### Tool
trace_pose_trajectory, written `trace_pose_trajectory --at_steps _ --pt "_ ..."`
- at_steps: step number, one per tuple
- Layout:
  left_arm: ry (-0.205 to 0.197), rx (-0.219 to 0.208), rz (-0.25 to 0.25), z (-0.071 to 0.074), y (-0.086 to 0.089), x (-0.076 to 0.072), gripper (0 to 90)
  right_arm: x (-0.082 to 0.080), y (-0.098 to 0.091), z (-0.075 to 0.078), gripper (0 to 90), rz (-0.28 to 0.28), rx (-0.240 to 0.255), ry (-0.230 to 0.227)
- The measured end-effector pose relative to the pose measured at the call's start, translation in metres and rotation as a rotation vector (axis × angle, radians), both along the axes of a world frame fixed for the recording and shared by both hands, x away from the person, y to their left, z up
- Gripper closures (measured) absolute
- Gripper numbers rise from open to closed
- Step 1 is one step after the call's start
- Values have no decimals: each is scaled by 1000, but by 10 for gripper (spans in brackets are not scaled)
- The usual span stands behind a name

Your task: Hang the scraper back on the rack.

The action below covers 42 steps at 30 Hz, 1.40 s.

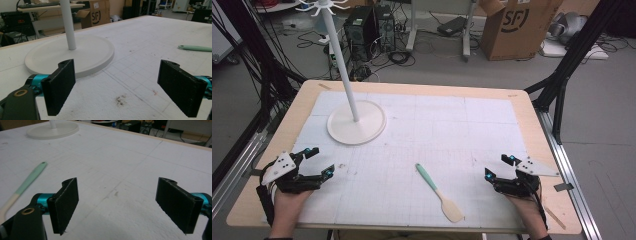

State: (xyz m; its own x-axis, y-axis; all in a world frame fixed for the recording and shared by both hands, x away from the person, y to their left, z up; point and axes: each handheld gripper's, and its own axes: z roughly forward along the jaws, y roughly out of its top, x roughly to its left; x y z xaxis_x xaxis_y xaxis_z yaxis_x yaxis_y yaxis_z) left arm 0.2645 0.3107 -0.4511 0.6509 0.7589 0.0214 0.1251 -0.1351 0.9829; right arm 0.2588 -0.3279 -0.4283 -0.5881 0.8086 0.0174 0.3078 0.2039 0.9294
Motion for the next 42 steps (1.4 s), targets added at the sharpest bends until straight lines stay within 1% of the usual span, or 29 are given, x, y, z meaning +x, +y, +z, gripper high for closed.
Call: trace_pose_trajectory --at_steps 1,3,4,5,6,7,9,11,14,15,16,17,22,26,28,29,30,32,35,39,41,42 --pt "-2 5 1 0 0 0 154 -2 4 2 177 0 2 16" --pt "-5 7 0 0 0 0 154 -5 11 5 176 6 8 28" --pt "-5 7 0 0 0 0 154 -5 11 5 176 6 8 28" --pt "-5 6 3 0 0 0 154 -7 19 7 176 16 18 50" --pt "-5 6 3 0 0 0 154 -8 24 8 175 19 23 61" --pt "-4 5 3 0 0 0 154 -9 28 9 176 27 26 62" --pt "-4 5 3 0 0 0 155 -10 39 10 176 37 33 86" --pt "-4 5 0 0 0 0 155 -12 49 10 177 51 40 97" --pt "-6 5 -1 0 0 0 154 -14 65 9 181 69 38 122" --pt "-7 5 -3 0 0 0 154 -15 69 9 184 76 29 120" --pt "-7 5 -3 0 0 0 154 -15 69 9 184 76 29 120" --pt "-9 6 -3 0 0 0 155 -17 79 7 186 78 14 133" --pt "-9 6 -3 0 0 0 154 -21 98 4 213 90 -7 160" --pt "-8 6 -4 0 0 0 154 -25 110 1 238 104 -27 181" --pt "-8 6 -3 0 0 0 154 -26 113 -1 243 108 -30 184" --pt "-8 8 -3 0 0 0 154 -28 119 -5 258 117 -44 196" --pt "-8 9 -3 0 0 0 154 -28 122 -7 264 123 -48 210" --pt "-8 7 -2 0 0 0 154 -29 128 -10 287 140 -66 228" --pt "-8 8 -2 0 -1 -1 154 -31 135 -15 326 160 -105 244" --pt "-8 9 -2 0 -1 -1 155 -32 143 -18 426 182 -144 270" --pt "-9 11 -3 0 -1 -1 154 -32 145 -20 478 181 -165 279" --pt "-9 11 -3 0 -1 -1 154 -32 145 -20 478 181 -165 279"
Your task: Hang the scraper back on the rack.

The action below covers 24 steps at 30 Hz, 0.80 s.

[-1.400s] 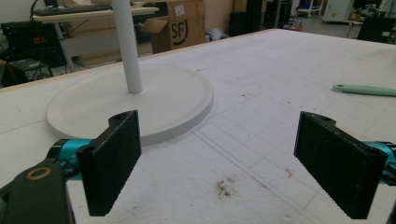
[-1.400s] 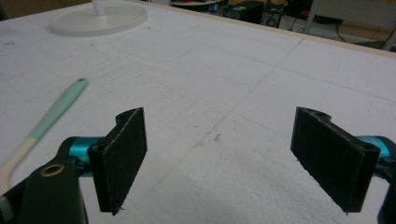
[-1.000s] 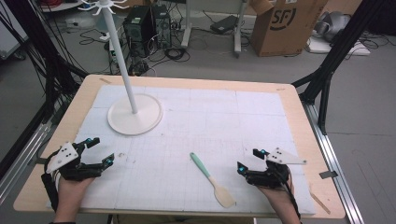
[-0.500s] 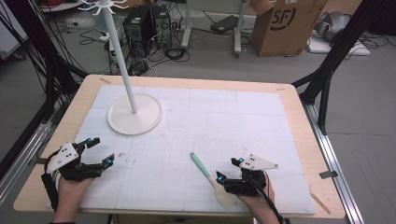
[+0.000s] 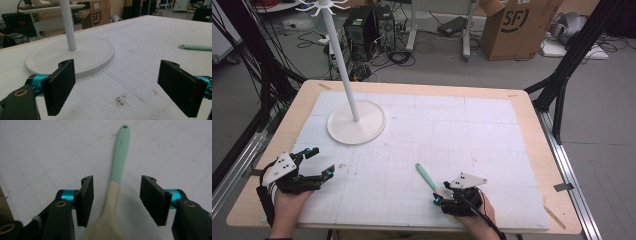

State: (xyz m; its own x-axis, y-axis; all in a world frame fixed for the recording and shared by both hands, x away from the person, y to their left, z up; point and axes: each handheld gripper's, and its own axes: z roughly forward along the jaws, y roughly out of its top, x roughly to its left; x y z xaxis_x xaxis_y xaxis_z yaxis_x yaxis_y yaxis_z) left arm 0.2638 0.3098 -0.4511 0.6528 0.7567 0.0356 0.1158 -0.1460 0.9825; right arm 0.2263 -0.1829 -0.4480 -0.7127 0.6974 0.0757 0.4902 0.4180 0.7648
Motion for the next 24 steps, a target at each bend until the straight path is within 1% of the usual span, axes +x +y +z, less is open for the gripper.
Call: trace_pose_trajectory --at_steps 1,3,4,5,7,8,9,11,13,15,20,24 --pt "0 2 0 0 0 0 154 -1 2 -1 518 11 -23 -3" --pt "0 3 2 0 0 0 154 -3 5 -2 563 13 -47 -18" --pt "0 5 4 0 0 0 154 -3 6 -2 580 9 -55 -25" --pt "-2 7 5 0 -1 0 154 -3 7 -1 598 8 -59 -22" --pt "-4 13 4 0 -1 0 154 -4 8 -1 668 13 -71 -32" --pt "-4 12 5 0 -1 0 154 -4 8 -1 668 13 -71 -32" --pt "-3 10 6 0 -1 0 154 -8 11 -1 726 20 -84 -46" --pt "-3 12 5 0 -1 0 154 -9 13 0 732 7 -92 -45" --pt "-4 15 7 0 -1 -1 154 -9 13 0 759 -4 -93 -39" --pt "-4 17 7 0 -2 -1 155 -9 13 0 789 0 -96 -45" --pt "-5 19 8 0 -2 -1 155 -8 12 1 799 16 -100 -42" --pt "-7 20 7 0 -2 -1 155 -6 10 1 812 26 -89 -29"
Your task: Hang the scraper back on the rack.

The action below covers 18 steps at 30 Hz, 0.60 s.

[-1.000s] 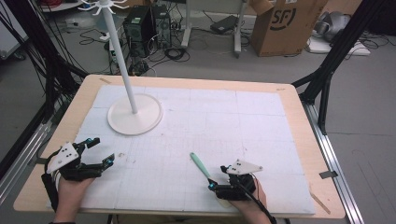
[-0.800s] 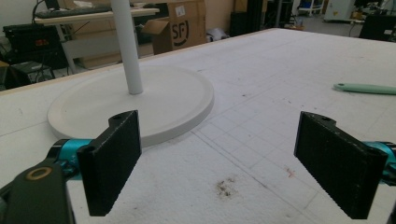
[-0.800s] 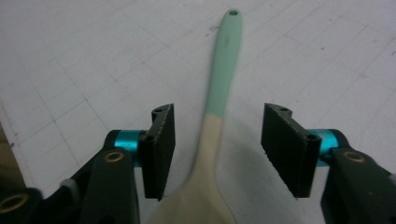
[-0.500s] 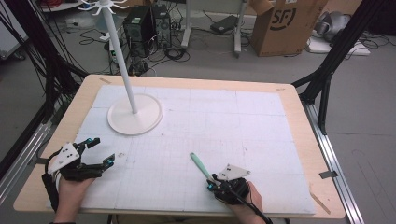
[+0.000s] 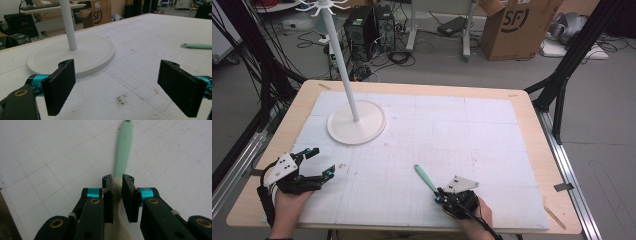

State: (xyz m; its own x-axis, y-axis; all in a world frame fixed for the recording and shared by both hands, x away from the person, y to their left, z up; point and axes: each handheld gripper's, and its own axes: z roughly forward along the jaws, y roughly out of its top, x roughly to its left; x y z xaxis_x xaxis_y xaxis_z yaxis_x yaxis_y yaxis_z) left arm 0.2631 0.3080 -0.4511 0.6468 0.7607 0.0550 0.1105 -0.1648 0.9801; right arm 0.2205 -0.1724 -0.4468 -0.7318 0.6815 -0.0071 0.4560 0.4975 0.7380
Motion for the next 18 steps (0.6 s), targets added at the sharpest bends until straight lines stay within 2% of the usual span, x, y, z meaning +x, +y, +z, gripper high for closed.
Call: trace_pose_trajectory --at_steps 8,18 --pt "0 2 1 0 0 0 155 7 -6 1 816 22 -1 9" --pt "0 8 4 0 -1 0 157 4 -3 0 816 1 -12 -15"
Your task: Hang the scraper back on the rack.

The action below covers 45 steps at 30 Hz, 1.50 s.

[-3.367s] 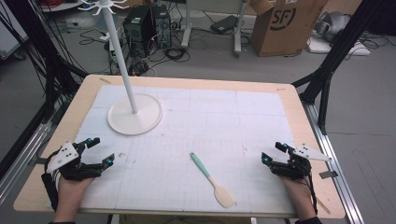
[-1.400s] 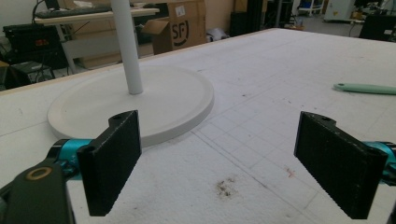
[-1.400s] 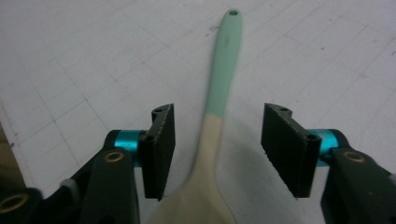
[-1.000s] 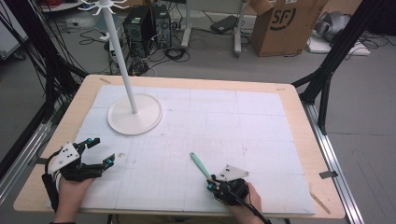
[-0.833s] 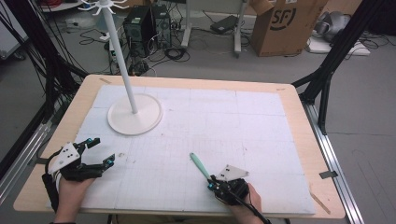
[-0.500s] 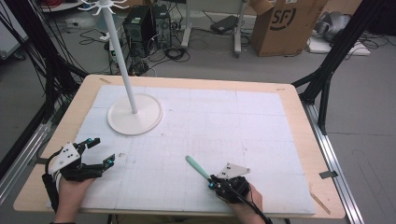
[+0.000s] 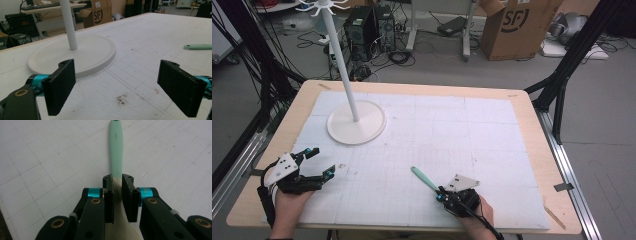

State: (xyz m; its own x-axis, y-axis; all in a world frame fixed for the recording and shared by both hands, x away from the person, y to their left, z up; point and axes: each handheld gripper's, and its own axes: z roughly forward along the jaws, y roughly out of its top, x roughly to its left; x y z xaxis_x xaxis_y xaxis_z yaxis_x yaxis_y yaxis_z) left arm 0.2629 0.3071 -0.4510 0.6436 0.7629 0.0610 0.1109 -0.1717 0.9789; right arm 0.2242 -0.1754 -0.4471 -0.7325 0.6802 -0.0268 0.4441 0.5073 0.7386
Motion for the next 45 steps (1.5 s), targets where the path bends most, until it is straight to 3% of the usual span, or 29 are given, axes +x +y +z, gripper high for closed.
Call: trace_pose_trajectory --at_steps 3,7,12,13,14,18,19,20,25,27,33,37,38,39,40,41,42,45 --pt "2 -3 1 0 0 0 157 2 -2 2 819 23 2 0" --pt "1 -3 2 0 0 0 157 5 -4 10 819 43 41 4" --pt "0 0 0 0 0 0 157 23 -12 41 819 85 106 -10" --pt "0 -1 0 0 0 0 157 23 -12 41 819 85 106 -10" --pt "1 -3 1 0 0 0 157 30 -12 54 819 103 119 -14" --pt "0 -2 0 0 0 0 157 48 -10 86 819 149 161 -21" --pt "0 -2 0 0 0 0 157 48 -10 86 819 149 161 -21" --pt "0 -2 -1 0 0 0 157 58 -7 103 819 166 175 -23" --pt "-1 -2 -2 0 0 0 157 85 3 146 818 210 214 -33" --pt "-2 -2 -2 0 0 0 157 95 8 162 819 218 214 -59" --pt "0 -4 -5 0 0 0 157 122 24 203 818 256 251 -77" --pt "-1 -5 -7 0 1 0 157 136 35 231 818 264 280 -93" --pt "0 -7 -7 0 1 0 157 136 35 231 818 264 280 -93" --pt "-1 -7 -7 0 1 0 157 141 43 245 818 270 278 -110" --pt "1 -7 -9 0 1 0 157 141 43 245 818 270 278 -110" --pt "1 -9 -9 0 1 0 157 146 50 259 818 269 282 -129" --pt "1 -9 -9 0 1 0 157 146 50 259 818 269 282 -129" --pt "0 -9 -9 0 1 0 157 152 65 284 818 272 298 -160"
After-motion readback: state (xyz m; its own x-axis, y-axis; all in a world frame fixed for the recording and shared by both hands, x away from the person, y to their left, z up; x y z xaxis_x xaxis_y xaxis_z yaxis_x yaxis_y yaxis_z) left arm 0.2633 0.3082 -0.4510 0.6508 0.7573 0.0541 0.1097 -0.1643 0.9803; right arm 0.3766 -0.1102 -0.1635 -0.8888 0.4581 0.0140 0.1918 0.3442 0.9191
